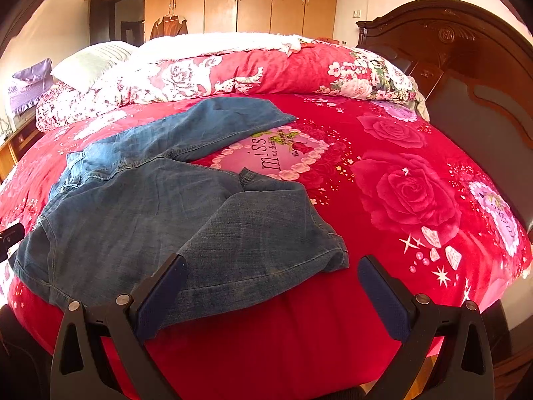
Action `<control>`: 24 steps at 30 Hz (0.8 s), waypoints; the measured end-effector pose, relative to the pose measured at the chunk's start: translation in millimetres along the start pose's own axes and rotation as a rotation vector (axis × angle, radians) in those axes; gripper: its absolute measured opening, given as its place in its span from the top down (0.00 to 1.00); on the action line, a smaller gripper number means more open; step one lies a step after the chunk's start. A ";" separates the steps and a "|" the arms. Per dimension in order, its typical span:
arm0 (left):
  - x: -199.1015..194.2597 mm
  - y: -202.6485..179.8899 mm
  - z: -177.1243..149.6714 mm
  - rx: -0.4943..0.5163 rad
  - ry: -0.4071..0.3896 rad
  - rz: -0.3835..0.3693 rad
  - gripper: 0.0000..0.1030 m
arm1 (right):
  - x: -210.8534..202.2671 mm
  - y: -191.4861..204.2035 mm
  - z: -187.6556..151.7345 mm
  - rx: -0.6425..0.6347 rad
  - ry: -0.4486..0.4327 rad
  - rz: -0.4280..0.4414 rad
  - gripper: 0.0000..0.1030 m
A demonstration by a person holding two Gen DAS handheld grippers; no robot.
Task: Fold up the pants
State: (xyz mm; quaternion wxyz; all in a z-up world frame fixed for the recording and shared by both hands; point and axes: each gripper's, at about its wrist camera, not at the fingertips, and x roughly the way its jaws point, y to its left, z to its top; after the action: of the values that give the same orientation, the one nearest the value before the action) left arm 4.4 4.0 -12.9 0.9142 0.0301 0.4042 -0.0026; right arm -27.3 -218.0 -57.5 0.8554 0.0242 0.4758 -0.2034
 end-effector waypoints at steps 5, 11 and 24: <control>-0.2 -0.9 -0.9 0.003 -0.002 0.000 0.08 | -0.3 0.2 0.2 0.000 0.003 -0.003 0.00; 0.6 -1.9 -1.2 0.006 0.003 0.001 0.08 | -0.1 -0.2 0.1 0.000 0.004 -0.004 0.00; 1.0 -1.7 -0.9 0.008 0.010 -0.001 0.08 | -0.4 -0.6 -0.3 0.003 0.005 -0.005 0.00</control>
State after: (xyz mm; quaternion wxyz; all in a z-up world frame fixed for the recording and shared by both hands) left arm 4.4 2.4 -14.4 0.9120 0.0338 0.4087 -0.0044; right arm -28.0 -218.3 -57.3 0.8535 0.0248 0.4778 -0.2064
